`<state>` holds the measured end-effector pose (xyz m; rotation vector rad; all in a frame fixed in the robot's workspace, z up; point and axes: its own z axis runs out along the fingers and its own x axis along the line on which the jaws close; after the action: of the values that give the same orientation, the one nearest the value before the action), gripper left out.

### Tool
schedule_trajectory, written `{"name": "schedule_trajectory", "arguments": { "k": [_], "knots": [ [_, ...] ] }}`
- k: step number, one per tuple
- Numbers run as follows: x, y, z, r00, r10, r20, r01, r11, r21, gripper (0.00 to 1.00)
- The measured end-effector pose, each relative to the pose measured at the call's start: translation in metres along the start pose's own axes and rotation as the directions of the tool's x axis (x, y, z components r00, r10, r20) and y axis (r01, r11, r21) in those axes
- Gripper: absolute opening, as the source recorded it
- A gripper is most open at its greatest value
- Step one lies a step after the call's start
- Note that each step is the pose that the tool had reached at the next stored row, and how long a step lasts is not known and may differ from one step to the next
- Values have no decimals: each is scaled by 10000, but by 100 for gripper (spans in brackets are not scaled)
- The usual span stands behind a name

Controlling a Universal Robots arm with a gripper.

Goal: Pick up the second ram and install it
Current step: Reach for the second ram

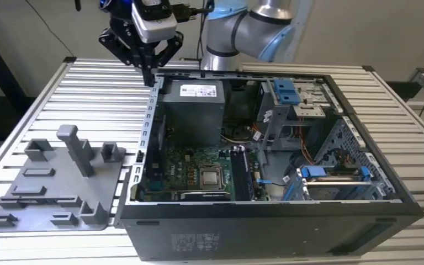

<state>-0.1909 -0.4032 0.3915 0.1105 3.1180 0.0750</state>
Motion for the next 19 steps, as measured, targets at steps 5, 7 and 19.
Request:
{"name": "schedule_trajectory", "arguments": {
  "k": [5, 7, 19],
  "knots": [
    [137, -13, 1, 10000, 0, 0, 0, 10000, 0, 11],
    [192, -18, 1, 10000, 0, 0, 0, 10000, 0, 11],
    [568, -57, 6, 10000, 0, 0, 0, 10000, 0, 11]
  ]
}}
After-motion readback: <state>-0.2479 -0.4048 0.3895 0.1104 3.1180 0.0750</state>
